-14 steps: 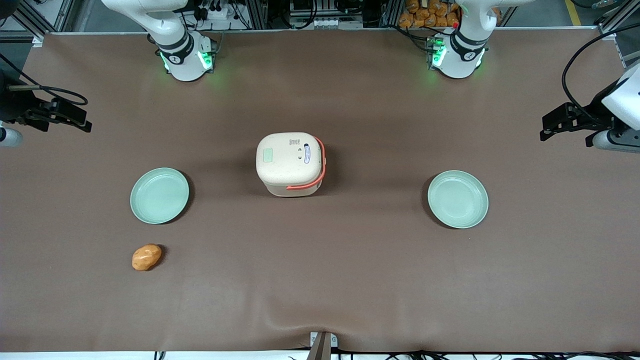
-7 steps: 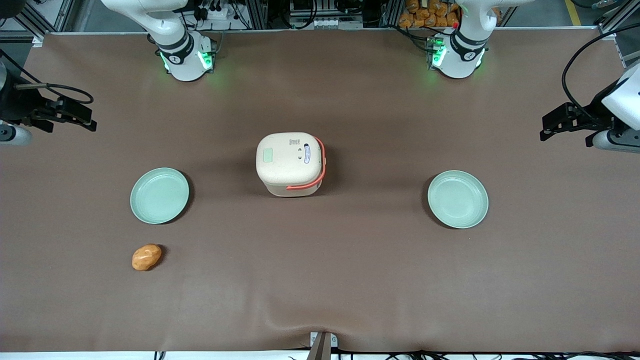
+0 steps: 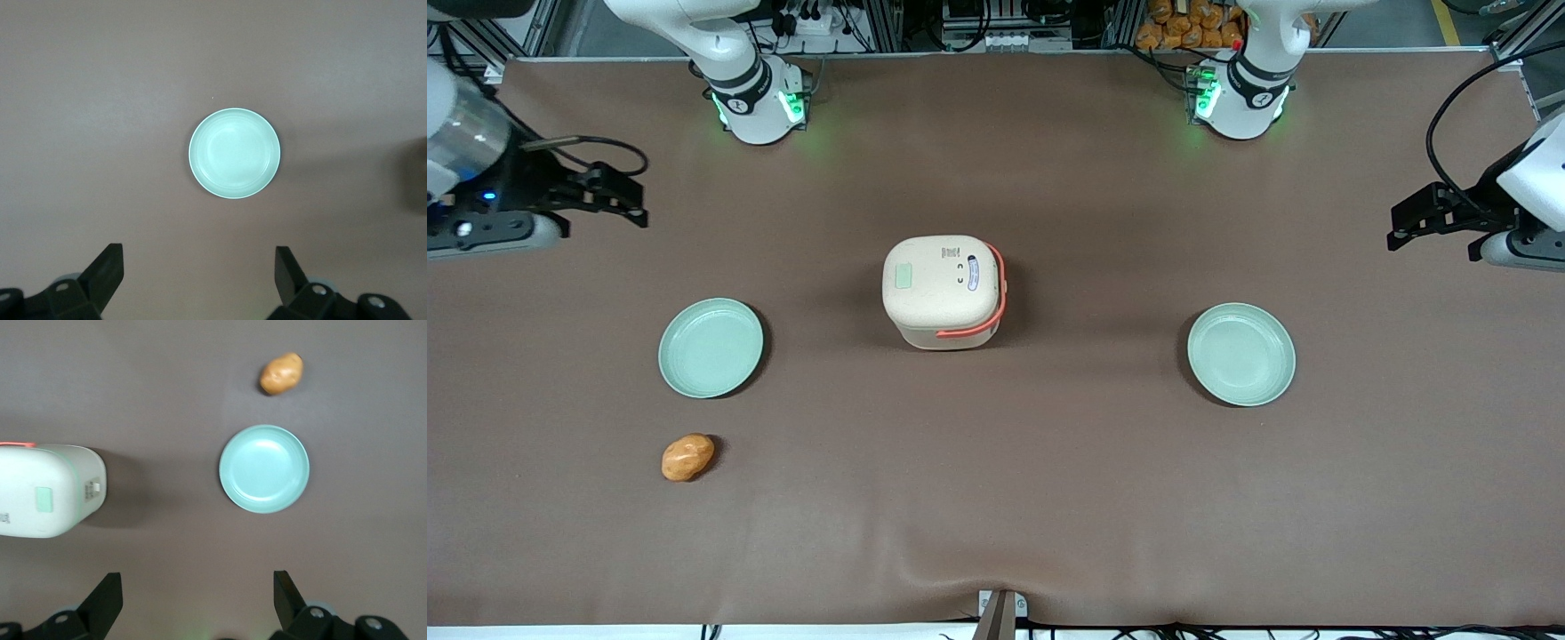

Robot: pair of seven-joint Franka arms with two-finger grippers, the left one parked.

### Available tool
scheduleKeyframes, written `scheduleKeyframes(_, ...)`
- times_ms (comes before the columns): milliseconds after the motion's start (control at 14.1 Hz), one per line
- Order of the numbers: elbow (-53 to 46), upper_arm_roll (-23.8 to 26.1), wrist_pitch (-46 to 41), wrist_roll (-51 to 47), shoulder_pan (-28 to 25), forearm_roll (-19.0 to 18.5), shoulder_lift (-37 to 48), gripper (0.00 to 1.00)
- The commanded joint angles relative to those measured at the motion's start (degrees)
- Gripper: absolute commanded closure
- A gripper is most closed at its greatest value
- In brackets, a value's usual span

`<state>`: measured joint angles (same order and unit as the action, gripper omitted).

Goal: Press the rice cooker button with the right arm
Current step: 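Move the right gripper over to the white rice cooker's lid button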

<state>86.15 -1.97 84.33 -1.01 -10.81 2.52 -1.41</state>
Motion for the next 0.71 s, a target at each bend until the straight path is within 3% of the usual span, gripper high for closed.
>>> scheduleKeyframes(0,0.68,0.12,3.11,-0.57,-3.68,0.91,0.36,0.15)
scheduleKeyframes(283,1.04,4.16,7.60,-6.62,-7.20,1.00,-2.54,0.57)
scheduleKeyframes(637,1.30,4.60,8.57,-11.20,-12.30,1.61,-7.02,1.00)
